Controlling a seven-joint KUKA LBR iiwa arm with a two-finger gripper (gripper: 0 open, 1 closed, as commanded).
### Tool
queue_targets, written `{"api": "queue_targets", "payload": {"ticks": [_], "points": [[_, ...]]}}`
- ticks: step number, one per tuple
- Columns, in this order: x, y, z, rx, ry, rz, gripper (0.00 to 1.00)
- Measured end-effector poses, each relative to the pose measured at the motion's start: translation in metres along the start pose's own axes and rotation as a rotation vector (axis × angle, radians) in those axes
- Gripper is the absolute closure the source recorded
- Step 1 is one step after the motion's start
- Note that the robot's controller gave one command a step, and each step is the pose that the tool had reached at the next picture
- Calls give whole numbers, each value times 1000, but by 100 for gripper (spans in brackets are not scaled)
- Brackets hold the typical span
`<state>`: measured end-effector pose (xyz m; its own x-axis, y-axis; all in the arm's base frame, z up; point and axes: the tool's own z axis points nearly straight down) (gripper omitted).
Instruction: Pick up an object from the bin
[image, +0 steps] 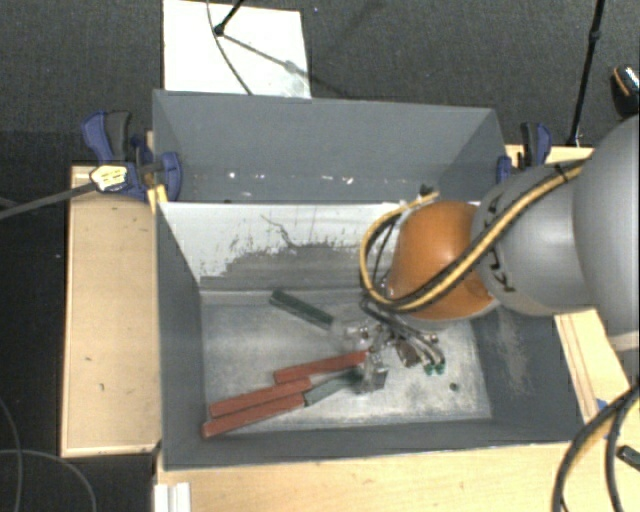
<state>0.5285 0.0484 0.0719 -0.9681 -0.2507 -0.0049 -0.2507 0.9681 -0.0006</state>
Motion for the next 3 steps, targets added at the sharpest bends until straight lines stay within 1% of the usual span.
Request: {"api": "queue_targets", "payload": {"ticks": [1,2,3], "points": [[5,6,-232,2,-7,-266,100],[6,6,-227,-1,1,-264,0],[-35,47,-98,-5,8,-364,0]]}}
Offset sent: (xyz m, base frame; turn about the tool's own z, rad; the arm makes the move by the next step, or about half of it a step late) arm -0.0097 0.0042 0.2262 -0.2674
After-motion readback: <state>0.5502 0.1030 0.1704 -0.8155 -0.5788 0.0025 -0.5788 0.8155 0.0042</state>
